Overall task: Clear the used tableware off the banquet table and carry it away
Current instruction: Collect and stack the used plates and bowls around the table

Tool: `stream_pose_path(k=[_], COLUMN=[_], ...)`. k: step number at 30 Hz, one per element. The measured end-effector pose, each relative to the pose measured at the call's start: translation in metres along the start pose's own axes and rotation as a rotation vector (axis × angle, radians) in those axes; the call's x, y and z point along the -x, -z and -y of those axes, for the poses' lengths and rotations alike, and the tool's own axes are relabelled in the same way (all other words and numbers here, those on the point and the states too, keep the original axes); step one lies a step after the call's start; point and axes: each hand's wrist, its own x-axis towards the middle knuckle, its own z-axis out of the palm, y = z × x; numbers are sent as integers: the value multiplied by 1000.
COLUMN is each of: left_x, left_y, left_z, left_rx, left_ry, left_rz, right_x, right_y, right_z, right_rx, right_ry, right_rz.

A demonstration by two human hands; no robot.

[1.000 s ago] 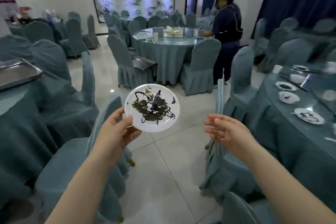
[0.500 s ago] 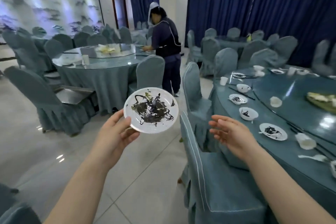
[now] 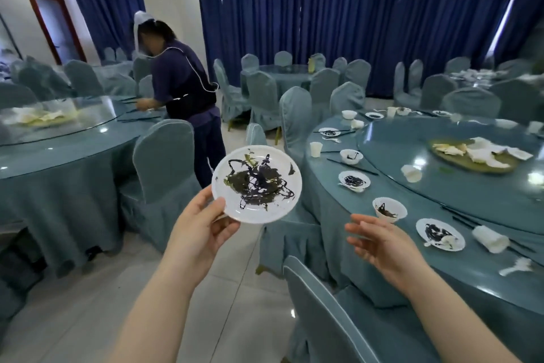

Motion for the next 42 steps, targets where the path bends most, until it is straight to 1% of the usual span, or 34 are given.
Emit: stream_pose_path(k=[3, 5, 10, 16, 20, 23, 26, 29, 34, 37, 42], left_x=[-63, -108, -222, -332, -405, -461, -512, -558, -613, -644, -690], left_y=[-6, -11, -31, -56, -63, -69, -76, -84, -103, -120, -163], left_z=[12, 20, 35, 57, 71, 81, 90, 102, 129, 143, 173], left_rx=[0, -31, -38, -53, -19, 17, 19, 23, 7, -25, -72], left_ry=[81, 103, 159, 270, 329, 380, 421, 452, 543, 574, 561], left_rz=[78, 131, 164, 234, 274, 267, 326, 392, 420, 438, 453], right_x=[-38, -69, -159, -242, -289, -318, -344, -370, -397, -418, -476], right_y=[3, 9, 21, 19, 12, 3, -5, -15, -14, 3, 58], right_z=[-3, -7, -16, -19, -20, -22, -25, -29, -34, -32, -34], right_rx=[-23, -32, -60, -115, -108, -123, -141, -119, -134, -78, 185], right_ry=[2, 13, -15, -51, -65, -62, -61, -56, -85, -103, -123], right_rz=[-95, -155, -272, -422, -516, -615, -710, -781, -885, -958, -1098])
